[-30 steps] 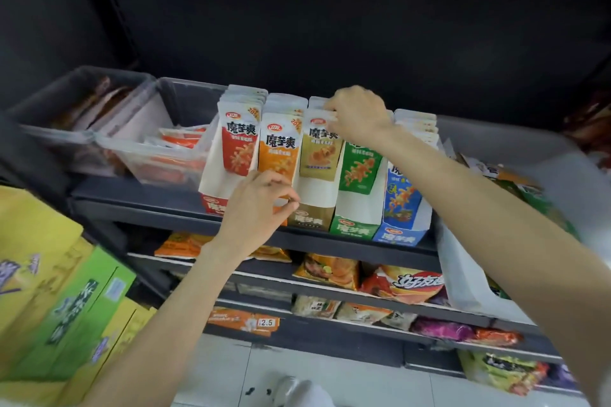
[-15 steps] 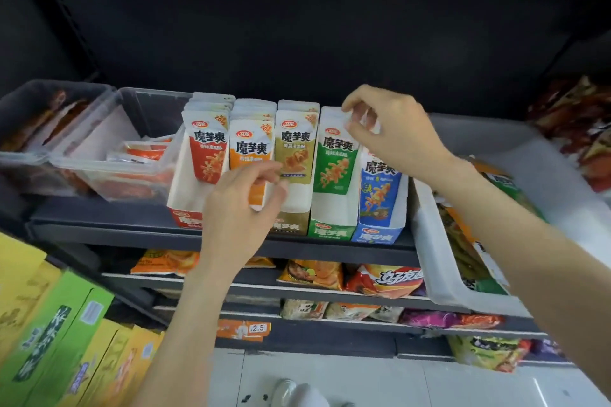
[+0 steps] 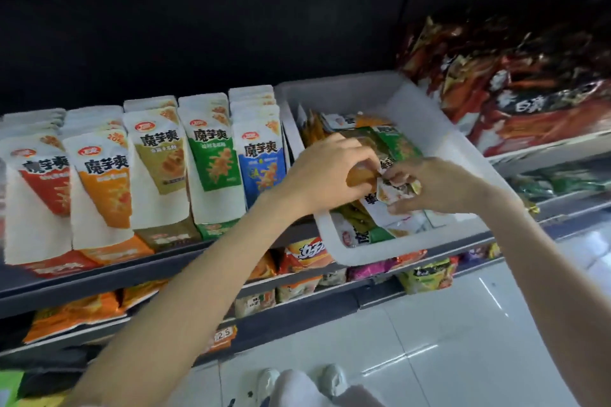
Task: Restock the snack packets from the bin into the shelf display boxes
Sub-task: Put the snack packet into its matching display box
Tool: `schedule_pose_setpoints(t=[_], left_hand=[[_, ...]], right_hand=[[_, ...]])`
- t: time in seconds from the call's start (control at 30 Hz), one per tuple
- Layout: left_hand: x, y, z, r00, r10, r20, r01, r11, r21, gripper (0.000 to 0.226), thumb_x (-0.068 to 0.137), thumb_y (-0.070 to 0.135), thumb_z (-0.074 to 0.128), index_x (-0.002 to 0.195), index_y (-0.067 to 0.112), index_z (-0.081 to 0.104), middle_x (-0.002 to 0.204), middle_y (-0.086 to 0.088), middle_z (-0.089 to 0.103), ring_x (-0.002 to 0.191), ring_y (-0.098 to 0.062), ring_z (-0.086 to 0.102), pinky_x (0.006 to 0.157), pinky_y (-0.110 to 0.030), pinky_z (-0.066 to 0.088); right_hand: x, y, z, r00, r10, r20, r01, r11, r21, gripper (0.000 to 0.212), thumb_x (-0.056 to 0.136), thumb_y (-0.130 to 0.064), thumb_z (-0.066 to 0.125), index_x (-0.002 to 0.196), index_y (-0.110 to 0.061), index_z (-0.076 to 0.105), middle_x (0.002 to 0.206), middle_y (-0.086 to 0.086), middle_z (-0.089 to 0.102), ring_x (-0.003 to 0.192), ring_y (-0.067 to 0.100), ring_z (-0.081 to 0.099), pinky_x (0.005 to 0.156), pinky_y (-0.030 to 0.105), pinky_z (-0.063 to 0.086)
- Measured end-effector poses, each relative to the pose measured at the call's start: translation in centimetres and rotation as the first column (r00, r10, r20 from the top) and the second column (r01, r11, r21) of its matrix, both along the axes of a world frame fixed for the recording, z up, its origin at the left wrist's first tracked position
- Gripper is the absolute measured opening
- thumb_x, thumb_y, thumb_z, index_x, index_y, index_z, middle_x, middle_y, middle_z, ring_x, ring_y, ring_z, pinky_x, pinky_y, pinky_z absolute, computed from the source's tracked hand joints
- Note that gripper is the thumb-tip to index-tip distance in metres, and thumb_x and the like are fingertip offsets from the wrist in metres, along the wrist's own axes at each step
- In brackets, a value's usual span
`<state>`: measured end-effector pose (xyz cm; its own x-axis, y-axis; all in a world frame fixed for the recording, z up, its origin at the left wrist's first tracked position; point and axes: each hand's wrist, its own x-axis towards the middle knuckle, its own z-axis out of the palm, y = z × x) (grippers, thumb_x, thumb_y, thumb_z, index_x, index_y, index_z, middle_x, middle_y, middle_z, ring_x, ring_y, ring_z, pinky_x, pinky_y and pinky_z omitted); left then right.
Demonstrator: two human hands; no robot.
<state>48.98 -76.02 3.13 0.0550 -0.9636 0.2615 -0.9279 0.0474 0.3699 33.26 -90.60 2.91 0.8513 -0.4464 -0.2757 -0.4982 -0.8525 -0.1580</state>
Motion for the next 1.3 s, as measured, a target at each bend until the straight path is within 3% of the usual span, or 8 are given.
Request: schedule_pose_setpoints(t=[0.2,0.33,0.57,0.77,0.83,0.93,1.07,1.3], left_hand=[[0.8,-3.5,-1.3,0.965,-0.195,0.173,0.113,0.911,0.396,0.050,0.067,0.057,0.075,0.105,0.035,0.050,0.108,0.009,0.048,0.104,-0.013,0.042,0.087,-0.035,0.039],[0.6,-3.8,-1.7,0.961,-0.204,0.189,0.143,0.945,0.293,0.038,0.073,0.051,0.073,0.102,0.034,0.056,0.110,0.011,0.050,0.104,-0.010,0.042,0.089,-0.032,0.038],[0.9,-4.0,-1.7,0.939,-0.297,0.173,0.275,0.951,0.143,0.015,0.088,0.041,0.061,0.093,0.028,0.066,0.104,0.013,0.058,0.099,-0.008,0.048,0.091,-0.034,0.039],[1.0,-2.8,-0.3,0.957,-0.120,-0.265,0.056,0.970,-0.237,0.012,0.097,0.026,0.050,0.094,0.015,0.052,0.095,0.017,0.061,0.084,0.005,0.060,0.070,-0.014,0.050],[1.3,-2.9,0.2,0.926,-0.022,-0.377,-0.123,0.926,-0.356,0.009,0.097,0.022,0.052,0.093,0.015,0.048,0.083,0.021,0.057,0.078,0.011,0.058,0.065,-0.009,0.046],[1.8,-3.6,0.9,0.862,0.094,-0.499,-0.307,0.879,-0.365,0.012,0.096,0.021,0.055,0.090,0.015,0.047,0.080,0.019,0.055,0.078,0.015,0.057,0.064,-0.007,0.045],[1.9,-3.8,1.3,0.786,0.132,-0.604,-0.359,0.893,-0.273,0.014,0.094,0.025,0.057,0.083,0.024,0.048,0.081,0.015,0.061,0.074,0.012,0.060,0.059,-0.011,0.048],[0.0,-1.3,2.7,0.673,0.039,-0.739,-0.298,0.928,-0.223,0.013,0.088,0.028,0.065,0.094,0.026,0.054,0.084,0.012,0.067,0.076,0.004,0.065,0.062,-0.009,0.047]], right_hand=[[-0.3,-1.0,-1.5,0.991,0.030,0.134,-0.036,0.998,0.044,0.042,0.079,-0.042,0.072,0.117,-0.029,0.059,0.106,-0.010,0.055,0.092,0.011,0.053,0.082,0.031,0.045],[-0.6,-1.4,-2.3,0.953,-0.009,0.304,-0.004,0.999,0.043,0.022,0.085,-0.013,0.064,0.104,-0.021,0.071,0.105,-0.003,0.064,0.094,0.015,0.059,0.083,0.028,0.044],[-0.6,-1.7,-2.0,0.943,-0.006,0.332,-0.020,0.997,0.073,0.018,0.092,-0.018,0.058,0.102,-0.017,0.073,0.111,-0.002,0.069,0.102,0.018,0.061,0.090,0.025,0.041],[-1.4,-0.2,0.8,0.821,-0.344,0.455,0.086,0.863,0.498,0.038,0.100,-0.045,0.026,0.102,-0.036,0.063,0.102,-0.024,0.063,0.094,-0.009,0.058,0.085,0.002,0.037],[-1.5,0.2,1.3,0.736,-0.429,0.524,-0.011,0.766,0.643,0.047,0.096,-0.050,0.020,0.102,-0.033,0.063,0.103,-0.019,0.067,0.098,-0.005,0.062,0.092,0.009,0.040],[-1.3,0.8,2.1,0.662,-0.405,0.631,-0.097,0.788,0.608,0.038,0.094,-0.046,0.037,0.112,-0.025,0.062,0.104,-0.004,0.072,0.099,0.011,0.067,0.092,0.028,0.050],[0.1,1.0,2.5,0.535,-0.513,0.672,-0.040,0.778,0.626,0.020,0.088,-0.020,0.063,0.107,-0.025,0.061,0.090,0.000,0.073,0.083,0.014,0.070,0.081,0.031,0.054],[1.9,2.2,4.4,0.388,-0.511,0.767,-0.030,0.825,0.565,0.016,0.087,-0.012,0.067,0.097,-0.017,0.055,0.085,-0.003,0.071,0.065,0.006,0.066,0.054,0.023,0.052]])
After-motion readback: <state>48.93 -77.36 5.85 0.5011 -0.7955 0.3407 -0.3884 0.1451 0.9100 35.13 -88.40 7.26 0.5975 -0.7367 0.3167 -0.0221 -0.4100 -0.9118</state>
